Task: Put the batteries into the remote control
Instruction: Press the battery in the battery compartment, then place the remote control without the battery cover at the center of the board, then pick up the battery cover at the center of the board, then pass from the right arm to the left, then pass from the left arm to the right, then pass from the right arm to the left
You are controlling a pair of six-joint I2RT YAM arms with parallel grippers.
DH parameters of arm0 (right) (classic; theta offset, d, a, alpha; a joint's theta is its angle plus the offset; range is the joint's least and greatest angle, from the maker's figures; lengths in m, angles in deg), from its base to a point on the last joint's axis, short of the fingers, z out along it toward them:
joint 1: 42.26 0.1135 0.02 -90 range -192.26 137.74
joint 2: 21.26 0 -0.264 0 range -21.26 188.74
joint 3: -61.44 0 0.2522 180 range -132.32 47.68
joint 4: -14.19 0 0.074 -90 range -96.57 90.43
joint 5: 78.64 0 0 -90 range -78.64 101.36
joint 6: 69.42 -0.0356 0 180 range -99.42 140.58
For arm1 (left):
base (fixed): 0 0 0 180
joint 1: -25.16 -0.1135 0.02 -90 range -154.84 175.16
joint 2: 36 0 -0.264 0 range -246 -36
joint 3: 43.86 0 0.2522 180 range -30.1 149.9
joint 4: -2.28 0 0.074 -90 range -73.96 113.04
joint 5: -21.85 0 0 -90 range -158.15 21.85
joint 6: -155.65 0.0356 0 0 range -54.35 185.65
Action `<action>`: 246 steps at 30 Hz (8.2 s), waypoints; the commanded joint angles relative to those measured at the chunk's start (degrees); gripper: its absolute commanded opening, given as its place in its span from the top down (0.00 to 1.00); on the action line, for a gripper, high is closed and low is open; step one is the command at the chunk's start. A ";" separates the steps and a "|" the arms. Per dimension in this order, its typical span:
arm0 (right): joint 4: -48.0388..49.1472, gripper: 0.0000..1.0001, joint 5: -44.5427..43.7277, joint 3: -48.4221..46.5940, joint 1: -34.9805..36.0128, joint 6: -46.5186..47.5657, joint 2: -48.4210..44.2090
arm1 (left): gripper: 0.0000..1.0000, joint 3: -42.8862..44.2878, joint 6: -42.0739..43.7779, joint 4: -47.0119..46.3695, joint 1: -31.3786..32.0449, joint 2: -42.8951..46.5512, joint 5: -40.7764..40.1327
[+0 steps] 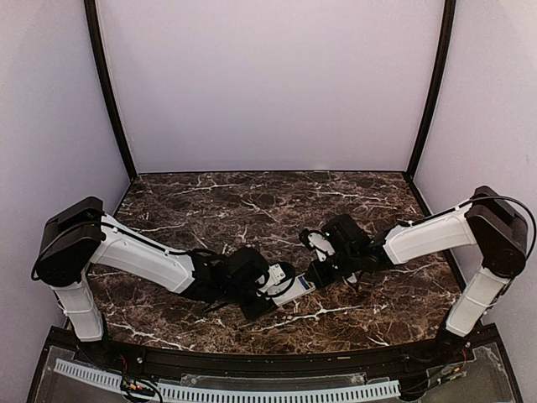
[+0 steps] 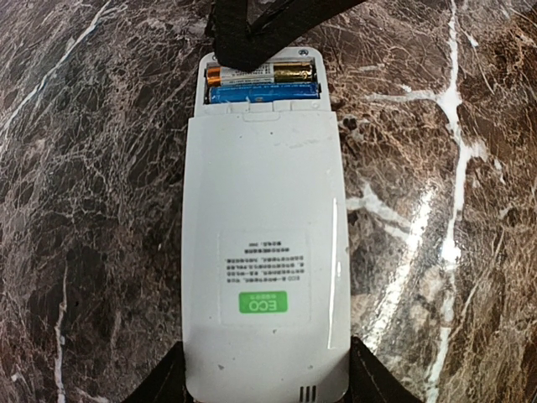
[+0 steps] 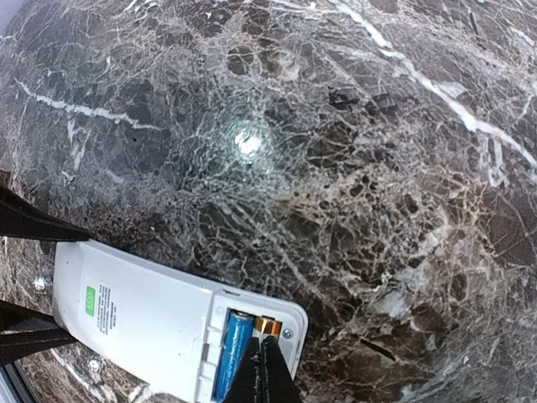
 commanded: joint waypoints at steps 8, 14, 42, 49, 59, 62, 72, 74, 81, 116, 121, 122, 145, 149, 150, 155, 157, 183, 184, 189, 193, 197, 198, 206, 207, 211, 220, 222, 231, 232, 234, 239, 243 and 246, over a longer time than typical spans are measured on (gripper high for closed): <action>-17.32 1.00 0.38 -6.14 0.58 2.16 -4.56 | 1.00 -1.60 1.79 7.24 -0.24 -4.39 -0.81; -18.33 1.00 2.40 -9.66 0.18 1.32 -3.45 | 1.00 -1.56 1.81 7.28 -0.24 -4.34 -0.85; -44.88 0.81 -16.06 -20.32 -7.12 -8.62 0.10 | 0.67 -1.27 2.43 7.55 -0.24 -4.27 0.58; -47.93 0.61 -15.85 -19.21 -8.51 -10.23 3.46 | 0.23 -0.72 2.98 7.90 -0.24 -2.84 0.64; -43.81 0.73 -9.59 -16.59 -8.56 -9.79 4.77 | 0.09 -1.37 3.57 6.29 -0.21 2.79 0.33; -42.25 0.77 -8.19 -15.32 -8.52 -9.93 5.31 | 0.09 -1.38 3.55 5.69 -0.24 4.62 0.51; -40.41 0.99 -5.44 -13.23 -8.43 -8.62 6.80 | 0.09 -3.63 5.02 3.31 -0.41 11.40 3.01; -41.13 1.00 -5.05 -13.72 -8.43 -7.61 6.29 | 0.09 -4.27 6.29 3.29 -0.41 12.94 3.66; -41.96 1.00 5.32 -15.95 -7.71 2.13 -0.28 | 0.11 -5.57 14.25 3.29 -0.41 20.60 5.01; -47.95 1.00 36.93 -33.09 11.72 16.84 -1.83 | 0.45 -7.46 56.99 1.15 4.51 33.60 13.78; -47.53 1.00 37.10 -33.79 11.74 16.83 -0.96 | 0.51 -7.22 57.56 1.27 4.51 33.35 15.08; -47.45 1.00 37.20 -34.11 11.78 16.91 -0.67 | 0.53 -6.94 57.52 1.55 4.51 32.94 15.53; -46.61 1.00 36.26 -35.30 11.73 17.90 1.41 | 0.99 -5.74 54.19 1.81 4.51 32.18 15.87; -47.17 1.00 32.25 -35.30 11.78 18.13 -0.13 | 1.00 -5.58 50.09 1.53 4.51 32.41 13.76; -47.15 0.97 29.84 -35.23 11.67 18.26 -1.18 | 1.00 -5.41 47.41 1.57 4.51 32.37 13.29; -39.91 0.75 18.02 -31.43 11.51 19.30 -11.69 | 1.00 -2.17 32.53 6.44 4.20 30.30 9.39; -34.07 0.72 13.82 -27.30 11.42 21.34 -17.50 | 1.00 -0.11 27.14 9.00 3.50 29.33 10.65; -19.24 0.61 23.56 -14.06 8.79 29.48 -24.27 | 1.00 11.81 11.47 16.95 -2.52 27.22 29.09; -19.23 0.63 23.90 -13.89 8.79 29.21 -24.09 | 1.00 11.81 11.56 16.98 -2.52 27.27 29.08; -17.43 0.78 25.01 -12.64 8.56 27.74 -23.97 | 1.00 11.58 11.81 16.39 -2.52 27.61 29.23; -17.56 0.91 25.17 -13.04 8.53 26.91 -24.42 | 1.00 11.08 12.05 15.88 -2.58 28.20 29.70; -17.06 1.00 25.89 -13.18 8.37 26.12 -24.70 | 1.00 10.89 12.16 15.85 -2.59 28.21 29.96; -16.98 1.00 26.19 -13.29 8.42 25.81 -24.64 | 1.00 10.92 12.09 15.68 -2.56 28.16 30.20; -15.92 1.00 26.36 -14.74 7.48 22.14 -25.83 | 0.50 9.43 9.95 11.51 -3.19 30.07 28.40; -15.10 1.00 26.34 -14.71 7.04 21.20 -26.34 | 0.36 8.58 9.16 10.07 -3.25 30.91 27.06; -10.11 1.00 25.88 -14.42 5.00 15.85 -28.72 | 0.20 5.50 6.66 4.41 -4.12 34.05 24.26; 24.07 1.00 18.04 -9.18 4.14 1.94 -32.79 | 0.29 -3.13 -6.44 -23.84 -4.69 38.60 19.62; 29.06 1.00 18.46 -9.08 4.26 1.43 -31.69 | 0.34 -2.31 -8.76 -29.33 -4.72 37.06 21.39; 36.14 1.00 19.50 -9.65 5.01 2.31 -29.38 | 0.50 -0.72 -19.70 -49.94 -4.71 29.88 21.83; 36.15 1.00 19.80 -9.68 5.16 2.33 -29.28 | 0.51 -0.02 -20.14 -51.22 -4.71 28.46 21.79; 35.66 1.00 20.04 -9.79 5.42 2.40 -29.05 | 0.54 0.27 -21.62 -53.75 -4.72 26.89 21.60; 34.84 1.00 19.94 -9.40 5.65 3.10 -29.59 | 0.57 1.50 -23.03 -57.22 -4.72 24.48 23.16; 34.46 1.00 20.25 -9.43 5.67 3.30 -29.33 | 0.60 2.59 -23.27 -58.54 -4.72 23.61 23.62; 34.28 1.00 20.39 -9.33 5.80 3.19 -29.10 | 0.64 2.77 -23.17 -59.61 -4.66 23.42 23.85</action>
